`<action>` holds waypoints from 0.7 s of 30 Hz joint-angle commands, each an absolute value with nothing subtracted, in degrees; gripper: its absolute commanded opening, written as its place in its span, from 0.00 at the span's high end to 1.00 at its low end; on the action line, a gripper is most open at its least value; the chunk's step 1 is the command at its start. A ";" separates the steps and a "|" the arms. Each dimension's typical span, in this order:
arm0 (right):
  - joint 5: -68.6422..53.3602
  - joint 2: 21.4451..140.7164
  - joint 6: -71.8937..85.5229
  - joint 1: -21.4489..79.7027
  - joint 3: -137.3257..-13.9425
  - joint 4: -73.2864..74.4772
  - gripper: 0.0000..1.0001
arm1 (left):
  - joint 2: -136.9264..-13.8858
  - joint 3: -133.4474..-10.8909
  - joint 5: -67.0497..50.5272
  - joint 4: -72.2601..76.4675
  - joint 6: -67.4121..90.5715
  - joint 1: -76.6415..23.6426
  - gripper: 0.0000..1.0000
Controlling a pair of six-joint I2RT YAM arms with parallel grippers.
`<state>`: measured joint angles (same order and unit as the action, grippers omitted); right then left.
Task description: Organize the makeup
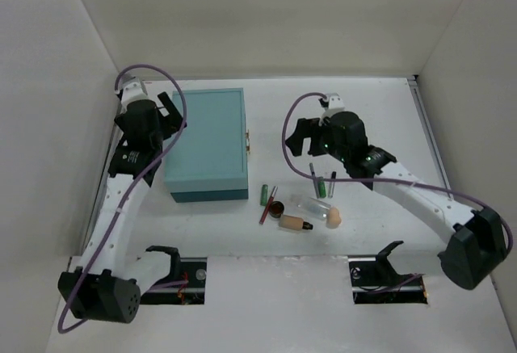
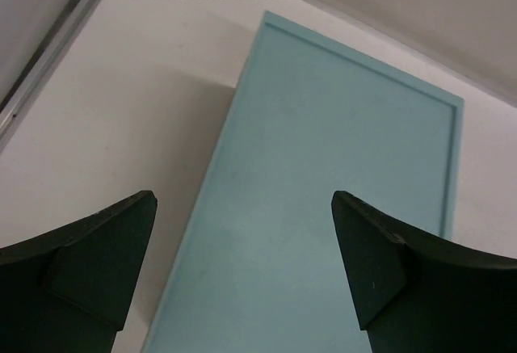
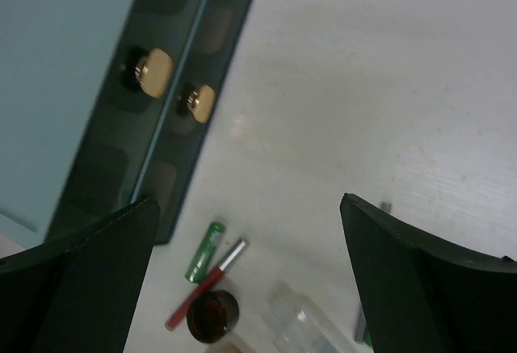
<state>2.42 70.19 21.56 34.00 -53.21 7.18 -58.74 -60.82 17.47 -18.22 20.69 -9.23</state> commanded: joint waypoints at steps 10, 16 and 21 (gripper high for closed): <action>-20.82 89.73 27.06 29.31 -68.11 -8.78 0.21 | -68.91 -57.05 -8.34 -8.53 19.69 7.07 0.31; -27.68 97.55 32.07 29.22 -69.61 -14.58 0.23 | -73.38 -55.72 -11.16 -7.47 19.34 9.36 0.43; -29.71 102.21 35.50 29.49 -71.01 -18.80 0.22 | -77.16 -55.72 -11.16 -7.12 19.16 10.06 0.54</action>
<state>-25.98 101.30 32.14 29.32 -67.35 -11.05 -75.88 -56.18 -10.07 -8.21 20.32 9.32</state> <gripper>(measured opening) 0.779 0.477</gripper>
